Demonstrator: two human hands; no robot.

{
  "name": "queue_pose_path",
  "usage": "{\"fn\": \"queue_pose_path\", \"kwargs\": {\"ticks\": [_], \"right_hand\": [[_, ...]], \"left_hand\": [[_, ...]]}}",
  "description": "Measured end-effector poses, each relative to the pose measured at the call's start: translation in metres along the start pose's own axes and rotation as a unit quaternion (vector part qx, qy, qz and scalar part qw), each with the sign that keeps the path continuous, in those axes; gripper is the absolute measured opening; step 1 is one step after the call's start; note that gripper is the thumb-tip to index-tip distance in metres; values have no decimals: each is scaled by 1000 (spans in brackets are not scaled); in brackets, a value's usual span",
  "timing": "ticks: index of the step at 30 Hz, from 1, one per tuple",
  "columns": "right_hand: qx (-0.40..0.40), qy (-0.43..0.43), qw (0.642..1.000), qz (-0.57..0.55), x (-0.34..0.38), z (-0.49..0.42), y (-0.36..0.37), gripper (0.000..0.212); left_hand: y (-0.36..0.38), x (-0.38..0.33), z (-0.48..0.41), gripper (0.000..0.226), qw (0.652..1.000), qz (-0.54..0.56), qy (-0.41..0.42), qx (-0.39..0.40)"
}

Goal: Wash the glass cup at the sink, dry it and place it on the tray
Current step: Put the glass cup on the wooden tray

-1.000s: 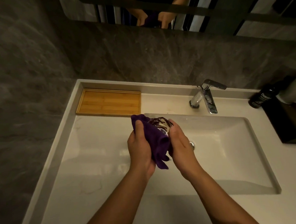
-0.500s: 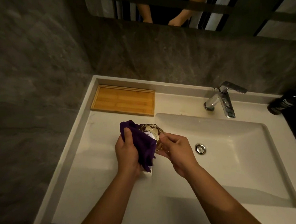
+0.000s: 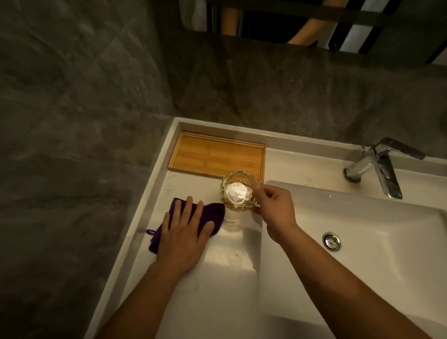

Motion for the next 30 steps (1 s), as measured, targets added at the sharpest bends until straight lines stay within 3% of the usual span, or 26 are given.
{"fn": "queue_pose_path", "kwargs": {"ticks": [4,14,30], "right_hand": [[-31,19,999,16,-4,-26,1,28],[-73,33,994,80,12,-88,20,22],[-59,73,976,196,26,-150,55,28]], "left_hand": [[-2,1,-15,71,999,-26,-25,-18],[-10,15,-28,73,997,-45,-39,-42],[-11,20,-32,72,995,-41,-61,-61]]}}
Point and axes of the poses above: each hand's wrist, its own z-axis away from the middle knuckle, its own y-axis out of the palm, x = y × z, the point moved 10 cm from there along -z, towards the middle knuckle, and after that the axes turned 12 degrees about x, right-handed, at the moved point
